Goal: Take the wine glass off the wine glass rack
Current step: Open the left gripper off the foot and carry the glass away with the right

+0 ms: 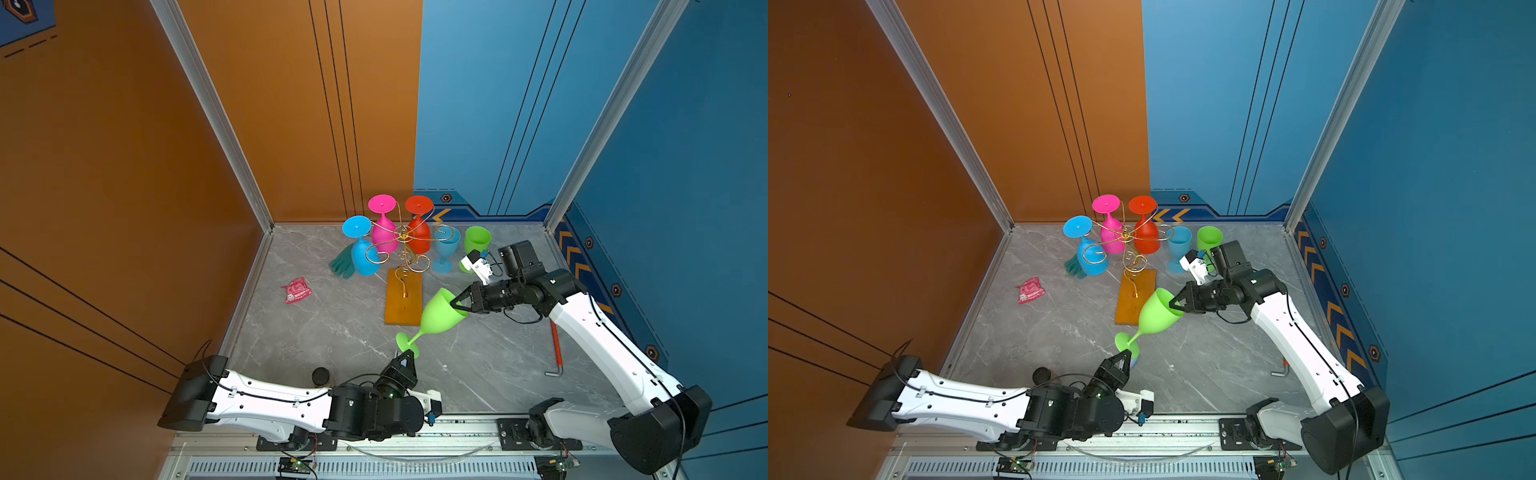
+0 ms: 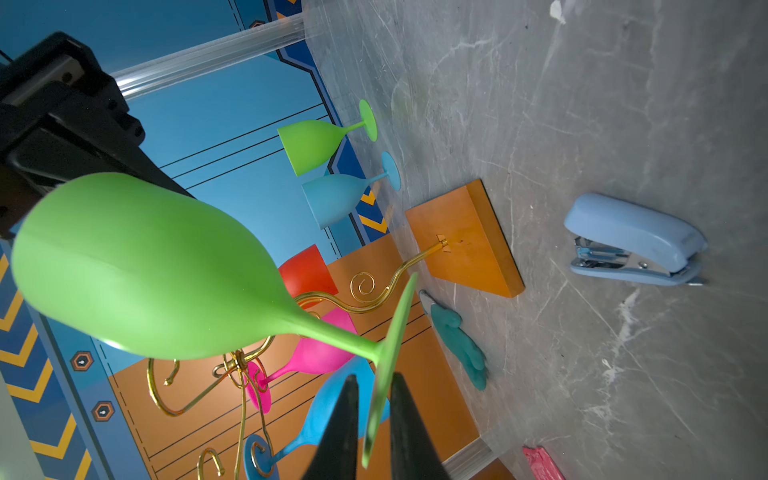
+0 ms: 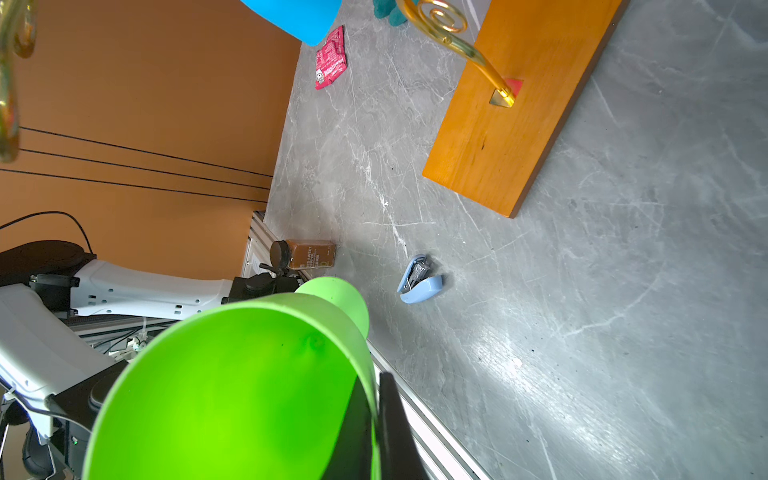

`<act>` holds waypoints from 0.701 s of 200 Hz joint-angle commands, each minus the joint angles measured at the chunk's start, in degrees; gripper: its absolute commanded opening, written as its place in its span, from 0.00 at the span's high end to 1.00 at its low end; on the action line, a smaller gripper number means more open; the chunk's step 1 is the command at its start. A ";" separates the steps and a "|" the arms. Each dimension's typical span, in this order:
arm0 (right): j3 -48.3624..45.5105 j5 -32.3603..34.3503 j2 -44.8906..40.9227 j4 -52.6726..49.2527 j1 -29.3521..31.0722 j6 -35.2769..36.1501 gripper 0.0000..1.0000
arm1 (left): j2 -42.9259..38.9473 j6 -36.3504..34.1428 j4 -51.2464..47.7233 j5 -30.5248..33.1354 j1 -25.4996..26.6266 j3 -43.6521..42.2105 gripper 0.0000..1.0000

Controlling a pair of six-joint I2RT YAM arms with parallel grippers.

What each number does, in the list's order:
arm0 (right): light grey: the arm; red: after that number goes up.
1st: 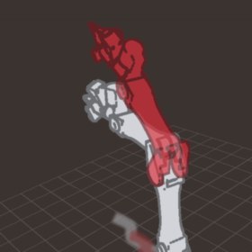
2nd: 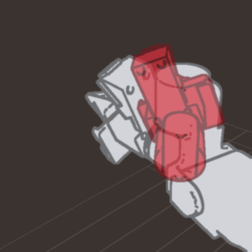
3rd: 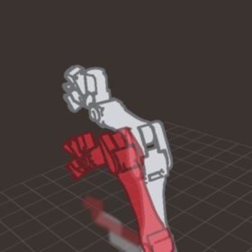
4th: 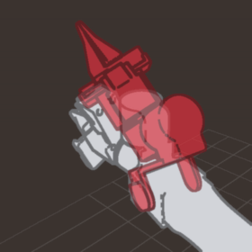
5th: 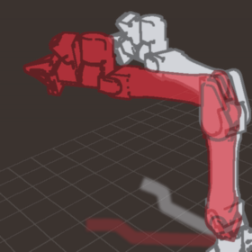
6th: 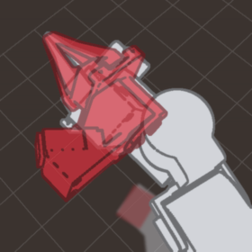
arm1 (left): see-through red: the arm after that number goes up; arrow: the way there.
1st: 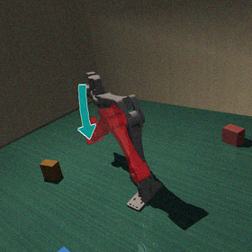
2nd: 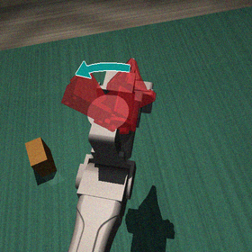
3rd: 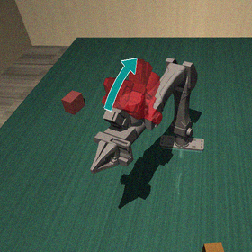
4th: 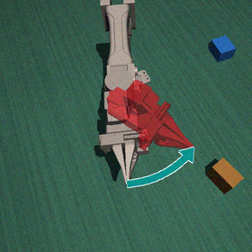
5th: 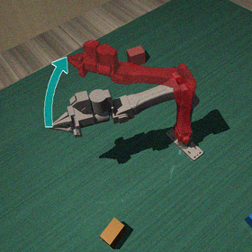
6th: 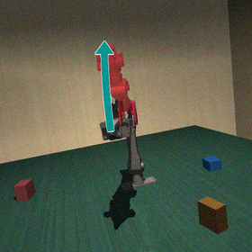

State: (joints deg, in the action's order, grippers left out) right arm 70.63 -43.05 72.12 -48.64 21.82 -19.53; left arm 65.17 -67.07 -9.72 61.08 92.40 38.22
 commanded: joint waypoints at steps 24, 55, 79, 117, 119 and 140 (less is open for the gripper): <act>2.31 2.94 0.55 -1.21 -0.36 0.87 1.00 | -0.30 6.72 -0.57 -1.11 0.77 -1.14 0.47; 4.30 11.84 1.05 -2.94 -0.38 2.46 1.00 | -1.93 15.00 -0.41 -1.40 0.25 -0.68 0.36; 6.49 19.67 2.41 -4.17 -0.29 3.81 1.00 | -3.23 18.73 1.71 1.83 -0.92 -0.47 0.34; 10.51 29.00 5.57 -5.98 -0.12 5.97 1.00 | -6.96 32.01 -3.56 2.55 -3.56 2.28 0.25; 10.70 29.43 5.75 -6.06 -0.12 6.08 1.00 | -7.15 32.77 -4.17 2.31 -3.74 2.58 0.25; 12.89 33.32 8.16 -6.55 -0.07 7.10 1.00 | -9.74 40.12 -6.72 1.25 -6.29 4.21 0.23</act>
State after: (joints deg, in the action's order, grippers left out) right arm 80.47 -17.91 78.13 -52.80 21.76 -14.94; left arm 58.43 -39.27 -12.47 61.93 88.66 39.55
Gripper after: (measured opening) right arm 0.056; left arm 0.761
